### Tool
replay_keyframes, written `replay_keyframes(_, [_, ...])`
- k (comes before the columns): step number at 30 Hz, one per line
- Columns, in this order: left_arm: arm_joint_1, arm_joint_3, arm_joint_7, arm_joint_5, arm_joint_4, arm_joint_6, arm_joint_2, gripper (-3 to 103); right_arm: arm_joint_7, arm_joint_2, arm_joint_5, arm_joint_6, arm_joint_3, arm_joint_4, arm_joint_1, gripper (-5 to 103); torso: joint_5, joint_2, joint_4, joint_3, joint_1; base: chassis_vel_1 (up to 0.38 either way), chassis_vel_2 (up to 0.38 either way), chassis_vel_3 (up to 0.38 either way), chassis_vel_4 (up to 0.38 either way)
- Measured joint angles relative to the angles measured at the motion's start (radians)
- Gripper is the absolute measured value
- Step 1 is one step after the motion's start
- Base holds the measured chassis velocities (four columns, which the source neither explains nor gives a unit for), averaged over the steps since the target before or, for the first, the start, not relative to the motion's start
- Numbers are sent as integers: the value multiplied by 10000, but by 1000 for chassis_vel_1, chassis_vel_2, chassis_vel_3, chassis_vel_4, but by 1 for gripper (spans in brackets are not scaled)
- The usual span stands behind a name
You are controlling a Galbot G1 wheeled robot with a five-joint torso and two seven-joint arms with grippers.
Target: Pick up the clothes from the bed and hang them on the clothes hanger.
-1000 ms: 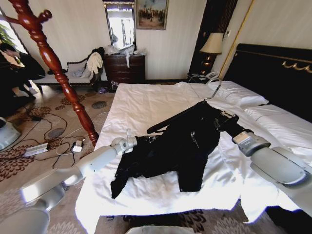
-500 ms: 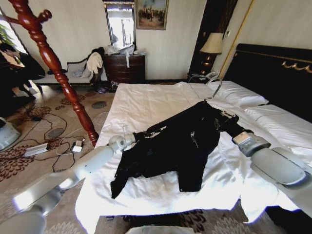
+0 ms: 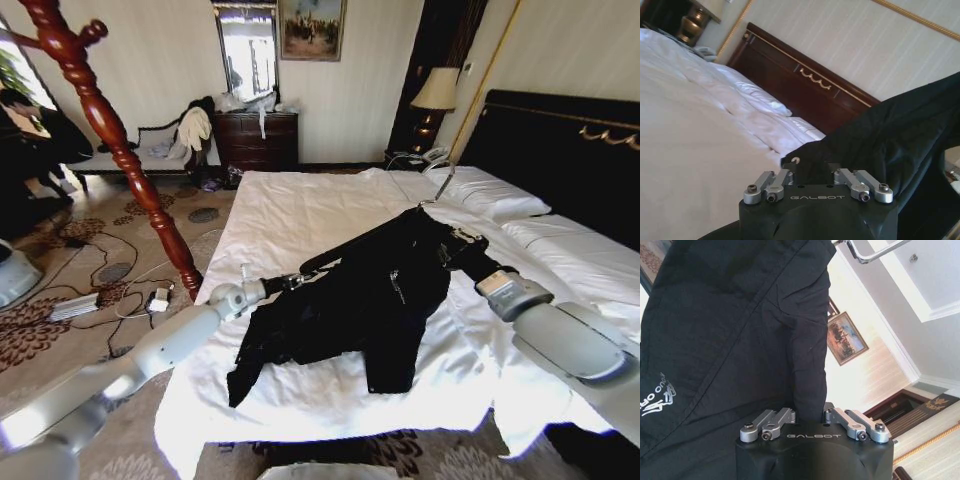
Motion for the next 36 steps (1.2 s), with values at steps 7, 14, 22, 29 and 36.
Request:
replay_keyframes(7, [-211,229,303,5,600,-19,-414,62,0,-47,4,-50,158,34,-183,20,-1,0,4,0,0,0,0,0,0])
replay_keyframes(14, [-362,283,424,13,1034,-29,-545,85,4,-127,37,-70,159,25,-148,20,0,0,9,0,-1,0,0,0,0])
replay_keyframes(22, [-575,561,860,-12,1622,-46,-1187,99,89,-382,203,-11,124,21,238,20,-1,0,3,0,0,0,0,0,0])
replay_keyframes(29, [-621,690,971,-504,1508,-38,-1241,96,115,-433,210,54,117,19,399,20,0,0,4,0,0,0,0,0,0])
replay_keyframes(36, [-597,1005,1018,-566,1329,-12,-1216,89,181,-497,232,94,116,83,425,20,-1,0,4,0,0,0,0,0,0])
